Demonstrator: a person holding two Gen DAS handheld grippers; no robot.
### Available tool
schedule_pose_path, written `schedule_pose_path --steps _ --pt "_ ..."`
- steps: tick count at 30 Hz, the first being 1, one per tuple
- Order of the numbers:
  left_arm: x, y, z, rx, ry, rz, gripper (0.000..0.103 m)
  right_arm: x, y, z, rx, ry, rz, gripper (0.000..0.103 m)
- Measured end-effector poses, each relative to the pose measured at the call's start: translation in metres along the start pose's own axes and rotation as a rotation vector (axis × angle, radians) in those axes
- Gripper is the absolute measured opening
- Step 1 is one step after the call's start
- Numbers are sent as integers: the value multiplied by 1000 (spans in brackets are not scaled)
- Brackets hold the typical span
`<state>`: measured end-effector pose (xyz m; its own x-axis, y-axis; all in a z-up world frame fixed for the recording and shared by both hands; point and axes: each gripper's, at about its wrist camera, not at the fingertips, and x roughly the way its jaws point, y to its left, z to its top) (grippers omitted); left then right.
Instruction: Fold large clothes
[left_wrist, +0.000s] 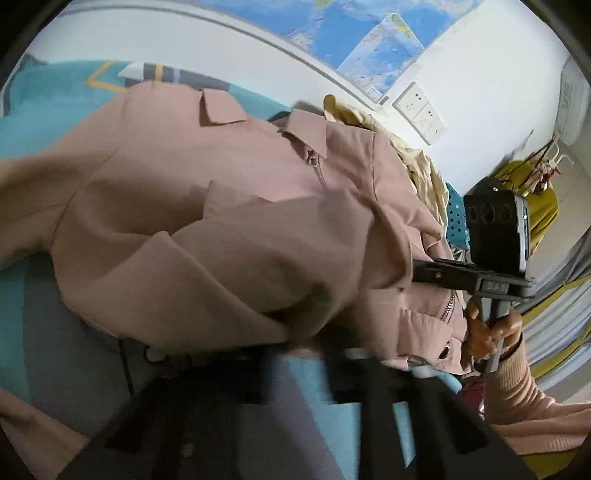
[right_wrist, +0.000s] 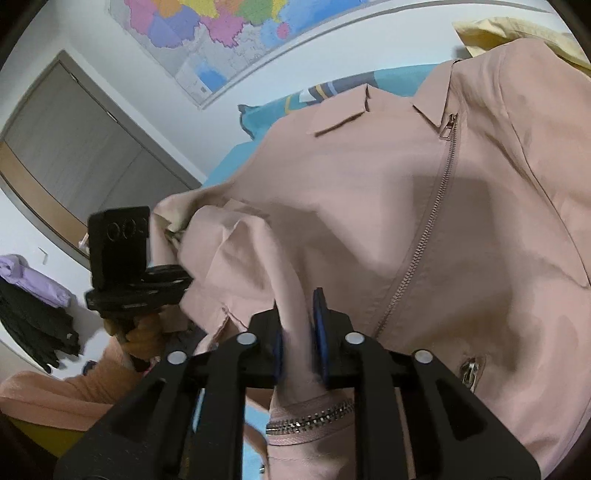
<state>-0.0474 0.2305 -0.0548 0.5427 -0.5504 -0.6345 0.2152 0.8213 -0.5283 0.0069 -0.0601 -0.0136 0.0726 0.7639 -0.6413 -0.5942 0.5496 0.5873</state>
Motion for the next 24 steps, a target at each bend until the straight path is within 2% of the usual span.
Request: schedule_pose_path --steps 2,4,6,8,9,11,14,16,17,18,19,20,22,24 --pt "-18 -5 -2 -6 -13 -35 3 -20 4 -2 0 -49 4 38" --pt "-43 -11 -7 5 -44 -73 3 -54 5 -10 0 -128 3 47" --pt "-75 -15 -19 16 -61 -66 3 -91 1 -23 20 -204 -64 60" --pt "-97 -16 -33 5 -47 -56 3 -117 -8 -40 43 -232 -127 77" --pt "-103 -16 -42 -8 -24 -35 4 -127 -16 -52 83 -229 -153 81" --pt "-106 -6 -56 -48 19 8 6 -134 -29 -72 134 -196 -207 82" --pt "-107 14 -71 -123 47 19 30 -132 -47 -100 204 -143 -265 83" --pt "-105 18 -76 -111 22 43 55 -129 -55 -116 250 -127 -261 83" --pt "-102 15 -75 -100 13 42 59 -128 -57 -121 265 -121 -246 83" --pt "-98 12 -74 -70 7 47 71 -127 -56 -128 264 -122 -236 83" --pt "-94 9 -73 -40 7 65 86 -127 -54 -132 256 -123 -226 85" --pt "-87 5 -72 -15 14 119 94 -123 -51 -135 246 -121 -199 89" --pt "-67 3 -68 26 58 172 96 -114 -46 -137 228 -120 -176 89" --pt "-52 4 -68 41 86 186 92 -105 -43 -135 201 -115 -174 80"
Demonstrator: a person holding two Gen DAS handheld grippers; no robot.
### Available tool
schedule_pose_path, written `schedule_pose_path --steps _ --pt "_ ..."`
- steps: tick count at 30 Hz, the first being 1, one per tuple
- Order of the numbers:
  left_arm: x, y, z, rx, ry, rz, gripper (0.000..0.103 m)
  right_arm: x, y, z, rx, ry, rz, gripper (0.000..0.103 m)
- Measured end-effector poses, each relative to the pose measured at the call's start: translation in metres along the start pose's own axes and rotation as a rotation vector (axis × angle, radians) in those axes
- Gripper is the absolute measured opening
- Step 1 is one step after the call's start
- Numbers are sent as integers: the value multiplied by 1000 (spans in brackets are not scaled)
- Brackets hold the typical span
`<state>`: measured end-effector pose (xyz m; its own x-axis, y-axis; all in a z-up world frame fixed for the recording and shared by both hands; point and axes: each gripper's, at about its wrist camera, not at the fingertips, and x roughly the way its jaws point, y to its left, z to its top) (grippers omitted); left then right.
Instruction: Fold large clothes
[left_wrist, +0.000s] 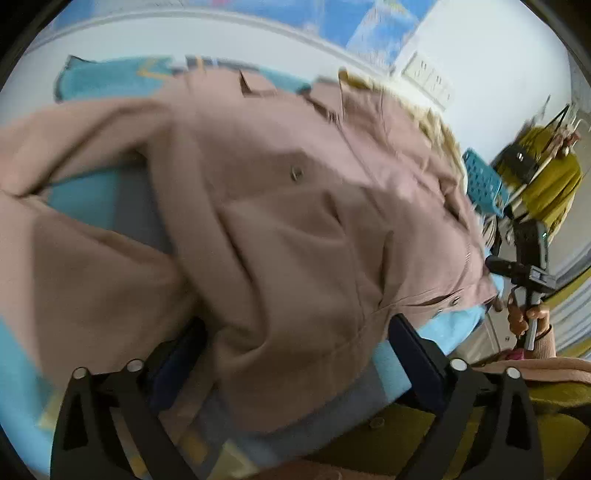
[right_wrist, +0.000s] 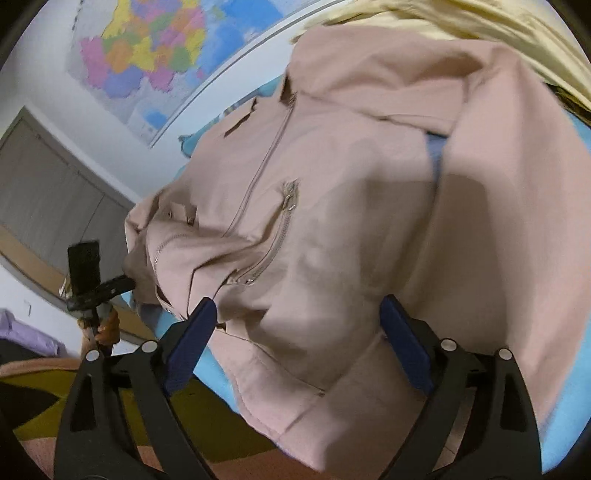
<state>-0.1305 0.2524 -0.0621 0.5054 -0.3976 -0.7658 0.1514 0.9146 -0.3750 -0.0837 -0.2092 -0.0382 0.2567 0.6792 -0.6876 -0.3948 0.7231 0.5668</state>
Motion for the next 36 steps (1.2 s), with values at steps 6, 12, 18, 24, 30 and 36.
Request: schedule_pose_path --steps 6,12,18,24,30,36 --pt "-25 -4 15 -56 -7 -71 6 -36 16 8 13 -86 151 6" --pt "-96 -21 18 -5 -75 -24 8 -102 43 4 -84 -186 95 5" --pt "-68 -15 10 69 24 233 58 -54 13 -5 -58 30 -191 22" --pt "-96 3 39 75 -142 290 70 -75 36 30 -163 -118 -277 62" --pt "-53 -9 112 164 -192 283 73 -10 90 111 -391 -178 -314 70" --pt "30 -17 194 171 -164 324 73 77 117 180 -561 -154 -482 76"
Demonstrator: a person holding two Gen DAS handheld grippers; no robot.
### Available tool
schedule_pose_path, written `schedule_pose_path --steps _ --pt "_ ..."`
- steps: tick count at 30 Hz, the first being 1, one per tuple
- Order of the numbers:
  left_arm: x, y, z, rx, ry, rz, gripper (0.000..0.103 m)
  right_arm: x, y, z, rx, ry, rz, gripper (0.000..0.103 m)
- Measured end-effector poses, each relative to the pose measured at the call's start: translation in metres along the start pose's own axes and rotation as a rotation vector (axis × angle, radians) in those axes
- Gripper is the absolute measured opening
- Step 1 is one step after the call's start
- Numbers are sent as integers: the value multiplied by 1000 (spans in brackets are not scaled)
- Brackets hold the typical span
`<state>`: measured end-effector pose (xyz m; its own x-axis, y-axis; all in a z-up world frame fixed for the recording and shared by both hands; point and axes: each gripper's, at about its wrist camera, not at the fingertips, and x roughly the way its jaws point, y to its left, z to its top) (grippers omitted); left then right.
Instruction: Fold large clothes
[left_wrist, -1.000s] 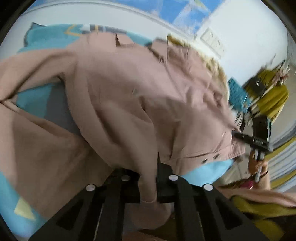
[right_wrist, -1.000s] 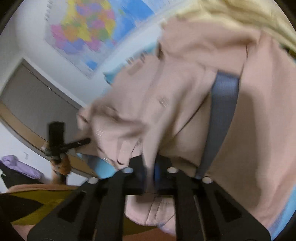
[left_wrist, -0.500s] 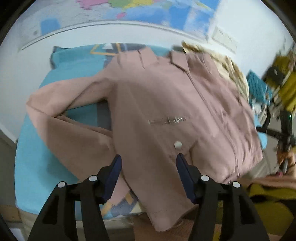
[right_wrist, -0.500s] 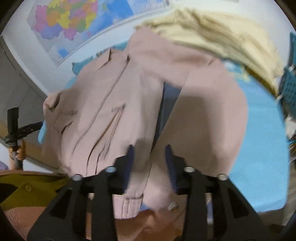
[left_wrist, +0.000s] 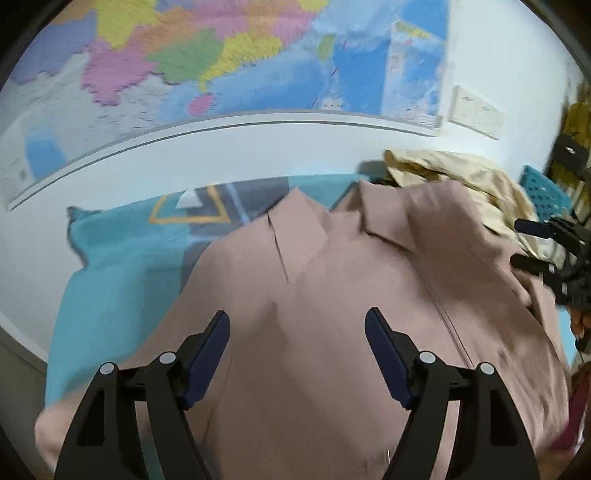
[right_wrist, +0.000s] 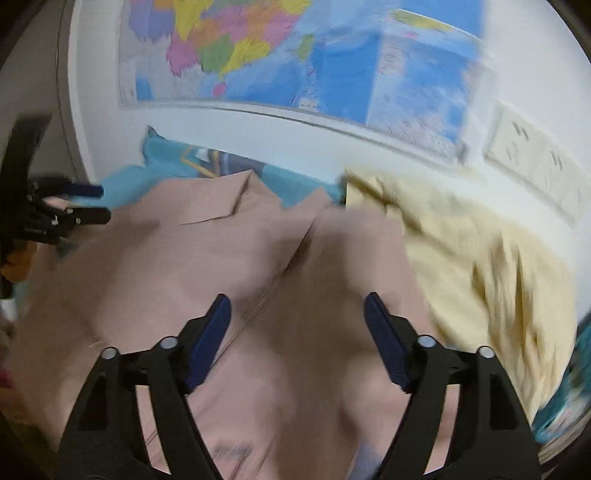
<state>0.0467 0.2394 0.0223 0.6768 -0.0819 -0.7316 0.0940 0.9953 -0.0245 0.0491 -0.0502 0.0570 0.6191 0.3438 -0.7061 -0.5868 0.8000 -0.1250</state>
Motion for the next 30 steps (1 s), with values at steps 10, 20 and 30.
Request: schedule_pose_path --steps 10,20,30 --pt "143 -18 59 69 160 127 61 110 -4 19 -178 178 -244 48" --pt "158 -14 90 97 90 191 5 79 -48 55 50 38 -72 9" --pt "167 10 110 37 48 274 17 108 -59 56 115 32 -100 12"
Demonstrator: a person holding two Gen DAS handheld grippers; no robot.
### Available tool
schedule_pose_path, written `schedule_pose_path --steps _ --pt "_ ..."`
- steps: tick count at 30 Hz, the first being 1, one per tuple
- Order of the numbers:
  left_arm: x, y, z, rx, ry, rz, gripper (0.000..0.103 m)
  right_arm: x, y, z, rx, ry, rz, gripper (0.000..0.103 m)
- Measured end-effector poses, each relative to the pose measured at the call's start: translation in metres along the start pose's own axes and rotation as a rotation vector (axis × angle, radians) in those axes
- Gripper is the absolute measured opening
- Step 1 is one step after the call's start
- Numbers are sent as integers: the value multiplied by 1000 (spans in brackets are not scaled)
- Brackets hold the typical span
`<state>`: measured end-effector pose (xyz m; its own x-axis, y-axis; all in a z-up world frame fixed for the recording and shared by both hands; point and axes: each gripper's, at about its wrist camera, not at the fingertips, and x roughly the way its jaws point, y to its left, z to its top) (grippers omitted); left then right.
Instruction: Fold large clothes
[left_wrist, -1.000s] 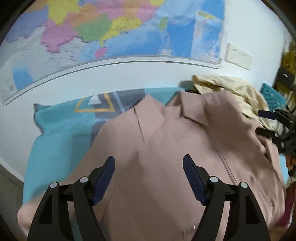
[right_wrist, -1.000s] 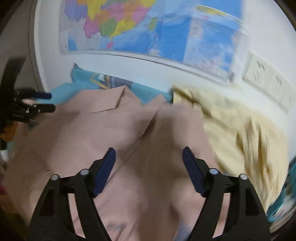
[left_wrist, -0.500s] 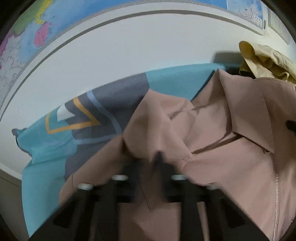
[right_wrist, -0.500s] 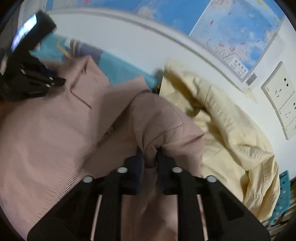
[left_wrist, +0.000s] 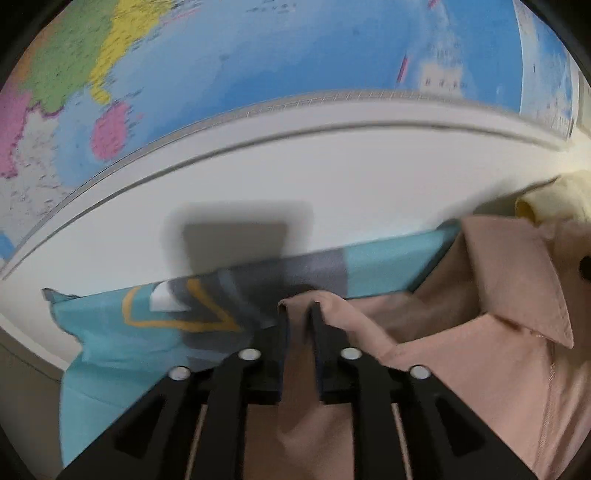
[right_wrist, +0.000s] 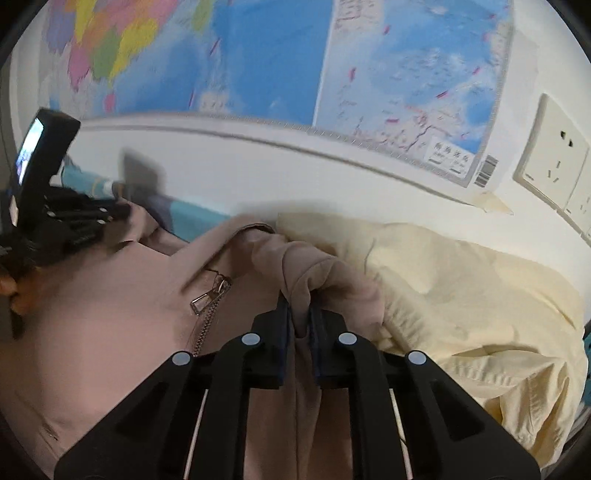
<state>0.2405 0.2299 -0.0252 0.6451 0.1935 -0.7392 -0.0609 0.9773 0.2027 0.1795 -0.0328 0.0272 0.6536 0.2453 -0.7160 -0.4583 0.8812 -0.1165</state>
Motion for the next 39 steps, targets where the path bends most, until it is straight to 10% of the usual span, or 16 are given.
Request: schedule_pose_path --steps 3,8,14,22,28,36,39 --pt "-15 13 -19 -3 -13 -11 47 -4 -8 -4 24 14 16 30" --pt "-61 26 -56 37 -80 -18 61 -57 -23 -24 22 -62 9 67" --pt "-101 3 -106 164 -77 -107 70 -113 -12 -74 -80 -50 70 66" --pt "-76 3 -159 170 65 -62 71 -77 -34 -142 49 180 127 63" --pt "-96 25 -151 84 17 -85 70 -151 -94 -164 213 23 105 72" --pt "-131 -26 -122 120 -97 -254 71 -107 -129 -209 297 195 55 83" --pt "-136 -60 -113 168 -111 -298 71 -94 -133 -216 362 208 156 48"
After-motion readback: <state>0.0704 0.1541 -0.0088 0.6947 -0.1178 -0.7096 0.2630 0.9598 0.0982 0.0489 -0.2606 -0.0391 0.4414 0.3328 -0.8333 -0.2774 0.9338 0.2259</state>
